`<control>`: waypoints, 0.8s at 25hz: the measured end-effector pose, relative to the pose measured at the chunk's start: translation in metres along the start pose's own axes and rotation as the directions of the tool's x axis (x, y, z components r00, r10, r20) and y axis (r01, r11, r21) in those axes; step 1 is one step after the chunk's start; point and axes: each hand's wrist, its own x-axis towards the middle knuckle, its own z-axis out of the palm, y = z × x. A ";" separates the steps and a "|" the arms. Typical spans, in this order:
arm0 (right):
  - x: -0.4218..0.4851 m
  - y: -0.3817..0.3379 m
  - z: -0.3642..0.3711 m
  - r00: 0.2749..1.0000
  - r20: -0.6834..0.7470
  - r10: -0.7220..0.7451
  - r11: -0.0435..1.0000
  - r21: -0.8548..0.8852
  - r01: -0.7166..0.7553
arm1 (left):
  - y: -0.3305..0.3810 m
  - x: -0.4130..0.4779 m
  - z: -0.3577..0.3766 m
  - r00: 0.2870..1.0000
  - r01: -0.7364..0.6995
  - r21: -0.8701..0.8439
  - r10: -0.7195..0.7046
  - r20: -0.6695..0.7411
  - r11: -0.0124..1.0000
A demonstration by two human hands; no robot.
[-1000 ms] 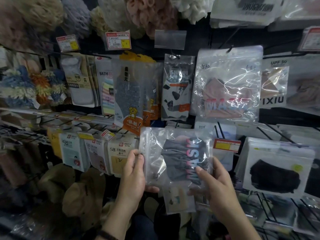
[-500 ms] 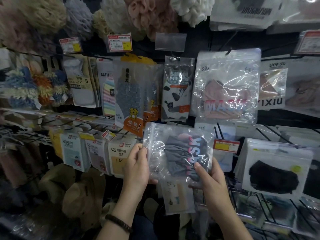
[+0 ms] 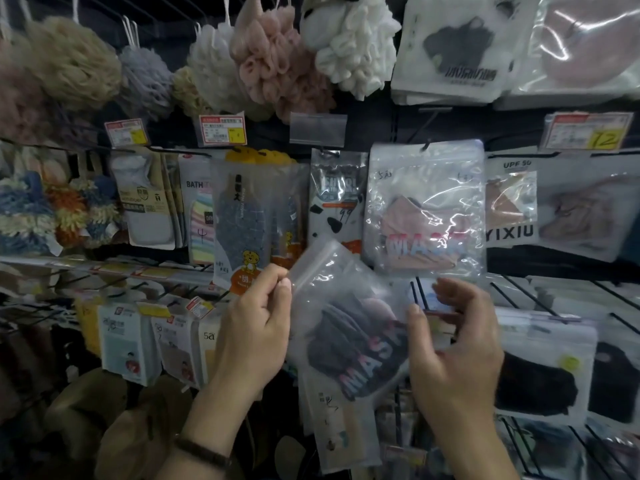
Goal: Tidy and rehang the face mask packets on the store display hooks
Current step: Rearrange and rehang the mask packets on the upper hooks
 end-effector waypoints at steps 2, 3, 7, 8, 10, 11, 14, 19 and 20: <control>0.030 -0.017 0.003 0.981 0.145 -0.125 0.989 -0.055 0.134 | 0.017 0.015 -0.010 0.990 -0.122 0.098 0.114 0.080 0.988; 0.046 -0.027 0.006 0.963 0.238 -0.123 0.991 -0.029 0.134 | 0.028 0.023 -0.013 0.980 -0.173 0.134 0.156 0.127 0.976; 0.097 -0.050 0.013 0.912 0.410 0.008 0.937 0.316 -0.150 | 0.073 0.059 -0.020 0.943 -0.306 0.233 0.260 0.209 0.923; 0.107 -0.051 0.011 0.915 0.402 0.029 0.919 0.350 -0.183 | 0.083 0.070 -0.019 0.938 -0.325 0.258 0.276 0.210 0.910; 0.125 -0.053 0.003 0.928 0.368 0.056 0.900 0.384 -0.207 | 0.102 0.091 -0.015 0.927 -0.358 0.276 0.304 0.220 0.892; 0.135 -0.053 -0.002 0.939 0.340 0.047 0.899 0.394 -0.188 | 0.110 0.102 -0.011 0.923 -0.366 0.272 0.312 0.224 0.890; 0.167 -0.049 -0.008 0.973 0.226 0.051 0.929 0.347 -0.129 | 0.130 0.139 0.013 0.940 -0.308 0.185 0.268 0.213 0.933; 0.212 -0.040 -0.016 0.979 0.117 0.164 0.955 0.230 -0.188 | 0.147 0.180 0.055 0.968 -0.189 -0.037 0.193 0.162 0.981; 0.218 -0.040 -0.016 0.977 0.119 0.177 0.960 0.198 -0.198 | 0.148 0.183 0.061 0.969 -0.189 -0.042 0.193 0.152 0.981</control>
